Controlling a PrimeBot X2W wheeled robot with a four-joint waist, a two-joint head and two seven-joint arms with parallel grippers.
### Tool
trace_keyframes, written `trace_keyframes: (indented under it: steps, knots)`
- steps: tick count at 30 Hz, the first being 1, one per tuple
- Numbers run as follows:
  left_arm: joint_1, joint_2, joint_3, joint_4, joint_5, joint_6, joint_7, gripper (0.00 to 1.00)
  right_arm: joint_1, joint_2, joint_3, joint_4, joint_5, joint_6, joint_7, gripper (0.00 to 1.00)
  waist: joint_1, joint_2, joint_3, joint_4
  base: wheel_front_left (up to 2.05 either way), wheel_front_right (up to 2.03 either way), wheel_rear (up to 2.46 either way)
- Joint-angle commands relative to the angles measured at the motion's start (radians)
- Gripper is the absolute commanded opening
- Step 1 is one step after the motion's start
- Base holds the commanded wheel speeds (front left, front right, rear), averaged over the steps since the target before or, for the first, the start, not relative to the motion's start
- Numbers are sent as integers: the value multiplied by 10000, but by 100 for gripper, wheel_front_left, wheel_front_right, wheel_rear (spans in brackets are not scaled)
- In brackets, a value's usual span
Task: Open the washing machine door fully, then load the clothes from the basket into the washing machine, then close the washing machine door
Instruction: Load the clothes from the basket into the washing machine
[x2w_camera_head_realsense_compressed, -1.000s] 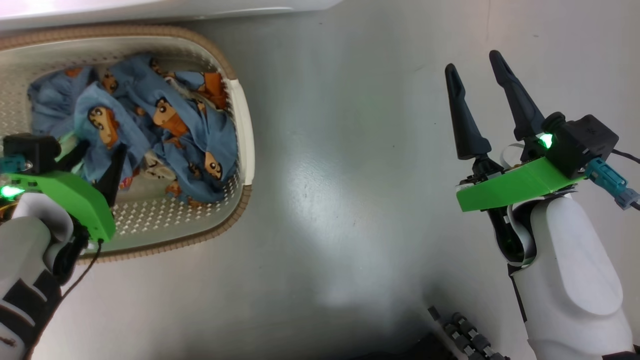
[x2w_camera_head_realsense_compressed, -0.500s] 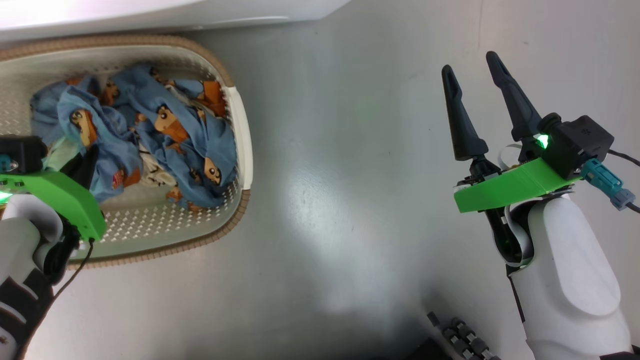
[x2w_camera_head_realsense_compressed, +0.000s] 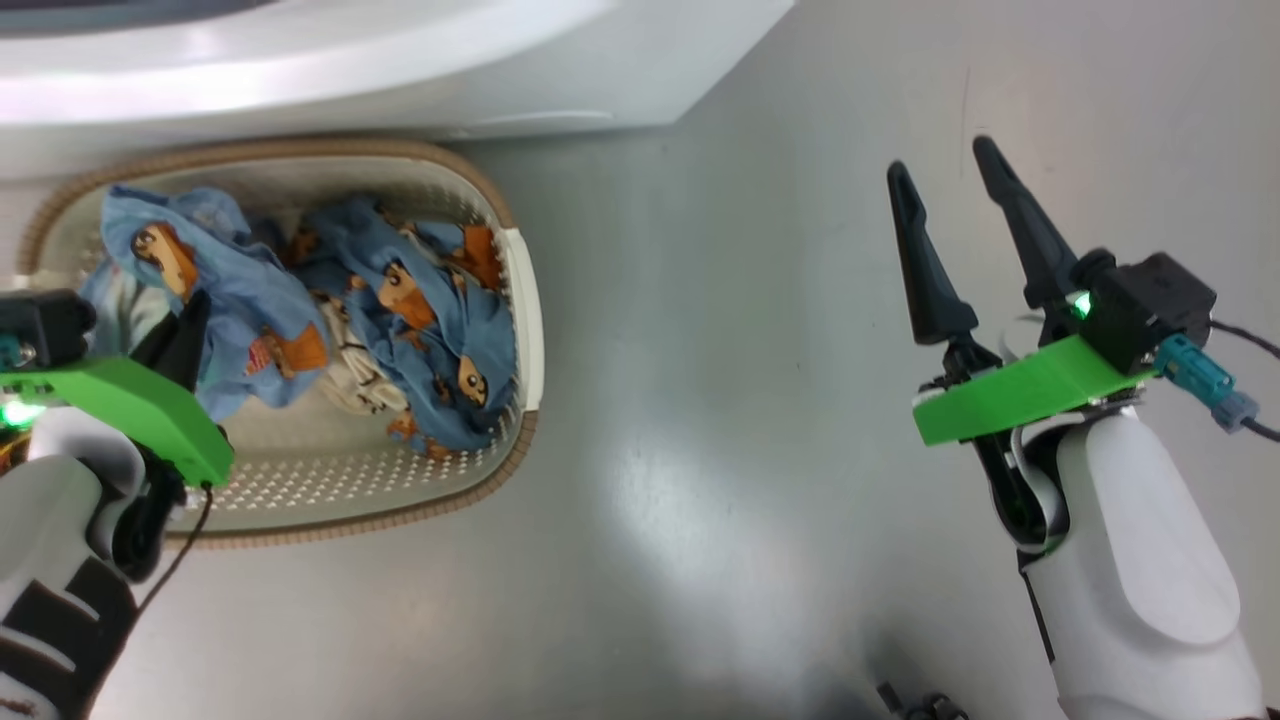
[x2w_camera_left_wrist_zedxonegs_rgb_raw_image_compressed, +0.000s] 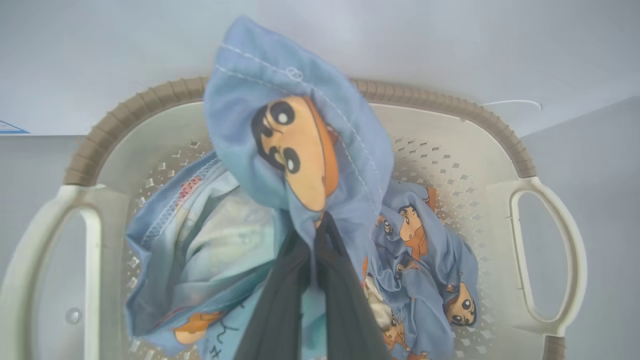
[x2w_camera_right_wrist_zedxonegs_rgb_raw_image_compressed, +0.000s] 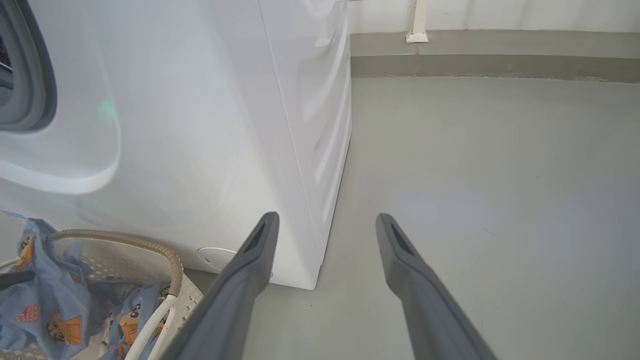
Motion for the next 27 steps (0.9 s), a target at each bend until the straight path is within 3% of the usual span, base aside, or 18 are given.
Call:
trace_keyframes:
  steps: [1, 16, 27]
  knots:
    - [245, 417, 365, -118, 140, -15, -63, 0, 473, -11, 130, -146, 108, 16, -48, 100, 0, 0, -414, 183, 0, 0, 0]
    - [2503, 25, 3677, -2176, 2514, -15, -63, 0, 1440, -348, 10, 178, 410, 16, -48, 100, 0, 0, -2599, 515, 0, 0, 0]
    - [4264, -398, 5499, -4093, 4037, -15, -63, 0, 2433, -650, -166, 348, 661, 16, -48, 100, 0, 0, -4138, 676, 0, 0, 0]
